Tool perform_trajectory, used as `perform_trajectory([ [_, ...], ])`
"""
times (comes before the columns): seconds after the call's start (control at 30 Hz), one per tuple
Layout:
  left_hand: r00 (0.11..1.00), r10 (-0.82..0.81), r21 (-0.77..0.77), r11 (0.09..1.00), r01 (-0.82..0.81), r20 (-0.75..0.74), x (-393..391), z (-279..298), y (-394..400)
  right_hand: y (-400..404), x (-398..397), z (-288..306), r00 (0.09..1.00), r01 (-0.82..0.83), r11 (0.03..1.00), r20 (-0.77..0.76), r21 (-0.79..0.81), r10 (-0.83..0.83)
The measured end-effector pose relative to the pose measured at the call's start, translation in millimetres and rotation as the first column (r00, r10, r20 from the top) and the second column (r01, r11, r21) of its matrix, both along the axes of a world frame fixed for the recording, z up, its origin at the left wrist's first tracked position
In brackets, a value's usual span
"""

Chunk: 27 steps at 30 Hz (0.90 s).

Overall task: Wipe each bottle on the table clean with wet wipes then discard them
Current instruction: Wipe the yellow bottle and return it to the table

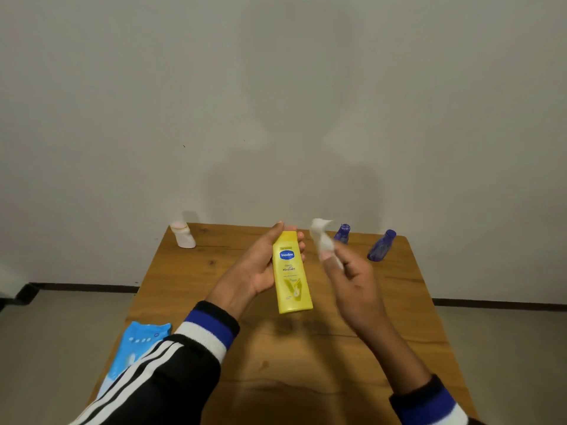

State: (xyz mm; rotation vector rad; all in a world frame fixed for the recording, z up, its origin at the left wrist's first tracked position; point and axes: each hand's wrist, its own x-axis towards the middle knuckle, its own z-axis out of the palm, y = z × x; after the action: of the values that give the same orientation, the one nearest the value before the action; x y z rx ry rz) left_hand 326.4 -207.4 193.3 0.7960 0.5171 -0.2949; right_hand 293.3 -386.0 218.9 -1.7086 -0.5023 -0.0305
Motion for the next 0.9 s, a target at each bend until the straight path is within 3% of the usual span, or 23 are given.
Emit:
perform_trajectory([
  [0.1, 1.000, -0.015, -0.061, 0.998, 0.016, 0.014, 5.4, 13.8, 1.4, 14.3, -14.0, -11.1, 0.937, -0.081, 0.856, 0.255, -0.510, 0.240],
  [0.17, 0.998, -0.007, -0.065, 0.998, 0.011, 0.062, 8.7, 16.7, 8.0, 16.7, -33.3, -27.8, 0.879, -0.012, 0.722, 0.336, -0.692, 0.337],
  [0.23, 0.997, -0.027, -0.065, 0.997, 0.031, 0.067, 7.7, 16.8, 11.2, 16.6, -46.2, -36.7, 0.846, 0.057, 0.643, 0.379, -0.764, 0.375],
  [0.4, 0.986, -0.164, -0.146, 0.975, 0.166, 0.022, -2.3, 9.0, 1.9, 35.7, -25.9, -18.8, 0.869, 0.139, 0.487, 0.342, -0.862, 0.357],
  [0.5, 0.988, -0.150, -0.158, 0.976, 0.152, 0.025, -4.6, 11.1, 10.7, 52.4, -19.4, -8.7, 0.865, 0.144, 0.390, 0.307, -0.909, 0.397],
  [0.6, 0.999, -0.016, -0.144, 0.989, 0.022, 0.040, -4.1, 11.2, 25.8, 50.2, -37.5, -16.3, 0.850, 0.117, 0.378, 0.290, -0.918, 0.440],
  [0.73, 0.997, 0.064, -0.122, 0.991, -0.059, 0.036, -10.9, 3.5, 32.0, 41.9, -51.6, -31.5, 0.877, -0.045, 0.458, 0.184, -0.888, 0.443],
  [0.9, 0.995, -0.080, -0.155, 0.985, 0.071, -0.051, -22.7, 4.7, 22.3, 58.0, -18.7, -14.8, 0.919, -0.057, 0.567, 0.179, -0.822, 0.352],
])
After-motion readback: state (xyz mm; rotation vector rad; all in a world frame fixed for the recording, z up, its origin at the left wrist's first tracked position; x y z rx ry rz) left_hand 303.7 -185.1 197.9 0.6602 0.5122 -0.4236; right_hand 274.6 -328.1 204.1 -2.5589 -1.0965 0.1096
